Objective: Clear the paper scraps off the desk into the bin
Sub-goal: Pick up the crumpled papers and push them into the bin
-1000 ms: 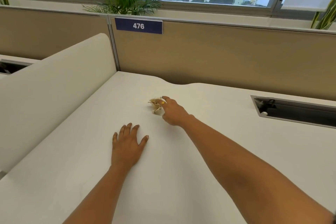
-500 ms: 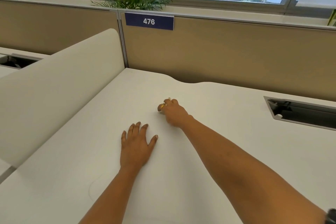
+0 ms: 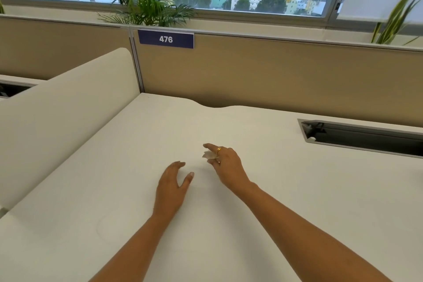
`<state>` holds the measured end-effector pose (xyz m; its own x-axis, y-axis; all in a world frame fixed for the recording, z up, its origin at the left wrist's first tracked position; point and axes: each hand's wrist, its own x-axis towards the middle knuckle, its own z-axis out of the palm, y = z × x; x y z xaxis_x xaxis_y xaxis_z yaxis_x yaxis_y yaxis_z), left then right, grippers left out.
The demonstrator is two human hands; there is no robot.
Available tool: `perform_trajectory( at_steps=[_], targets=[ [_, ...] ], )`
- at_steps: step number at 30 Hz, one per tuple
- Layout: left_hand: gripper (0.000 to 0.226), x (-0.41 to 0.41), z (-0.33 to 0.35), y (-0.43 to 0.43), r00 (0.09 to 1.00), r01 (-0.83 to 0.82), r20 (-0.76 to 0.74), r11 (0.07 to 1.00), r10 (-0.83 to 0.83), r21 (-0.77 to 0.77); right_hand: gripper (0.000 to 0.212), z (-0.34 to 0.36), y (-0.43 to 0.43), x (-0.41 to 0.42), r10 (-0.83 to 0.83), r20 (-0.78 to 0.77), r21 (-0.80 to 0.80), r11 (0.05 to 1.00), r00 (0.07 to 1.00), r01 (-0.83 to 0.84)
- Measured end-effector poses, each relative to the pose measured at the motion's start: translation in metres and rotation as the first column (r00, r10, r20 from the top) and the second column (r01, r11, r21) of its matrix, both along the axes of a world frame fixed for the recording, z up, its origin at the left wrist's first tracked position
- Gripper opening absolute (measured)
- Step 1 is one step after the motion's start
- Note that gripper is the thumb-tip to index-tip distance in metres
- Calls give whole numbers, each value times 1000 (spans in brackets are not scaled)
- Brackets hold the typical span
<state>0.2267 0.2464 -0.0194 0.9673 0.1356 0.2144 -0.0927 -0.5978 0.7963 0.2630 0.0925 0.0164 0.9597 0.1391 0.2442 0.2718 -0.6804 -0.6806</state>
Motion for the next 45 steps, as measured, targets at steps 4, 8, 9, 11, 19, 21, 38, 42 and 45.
perform_trajectory(
  at_steps=[4, 8, 9, 11, 19, 21, 38, 42, 45],
  targets=[
    [36, -26, 20, -54, 970, 142, -131, 915, -205, -378, 41, 7, -20, -39, -4, -81, 155, 988, 997, 17],
    [34, -44, 32, -91, 959, 99, -175, 842, -223, -530, 21, 13, -51, -68, -27, -147, 259, 964, 989, 65],
    [31, -48, 34, -97, 959, 85, -181, 832, -217, -548, 23, 13, -60, -75, -13, -162, 261, 964, 987, 56],
    [26, -57, 37, -109, 957, 73, -181, 790, -227, -608, 29, 13, -79, -89, 33, -187, 230, 973, 982, 11],
    [21, -99, 51, -182, 927, 149, -159, 725, -339, -672, 24, 30, -171, -136, -32, -162, 182, 981, 986, 62],
    [15, -109, 54, -204, 917, 177, -153, 718, -369, -673, 26, 35, -196, -144, -74, -145, 130, 987, 987, 93],
    [23, -139, 51, -375, 842, 349, -107, 684, -530, -640, 22, 58, -369, -206, -189, -287, 218, 942, 939, 256],
    [29, -131, 48, -404, 812, 383, -119, 676, -571, -629, 21, 57, -404, -203, -192, -281, 139, 961, 940, 238],
    [33, -123, 45, -428, 791, 411, -122, 669, -599, -620, 21, 53, -421, -195, -264, -220, 64, 957, 939, 284]
  ],
)
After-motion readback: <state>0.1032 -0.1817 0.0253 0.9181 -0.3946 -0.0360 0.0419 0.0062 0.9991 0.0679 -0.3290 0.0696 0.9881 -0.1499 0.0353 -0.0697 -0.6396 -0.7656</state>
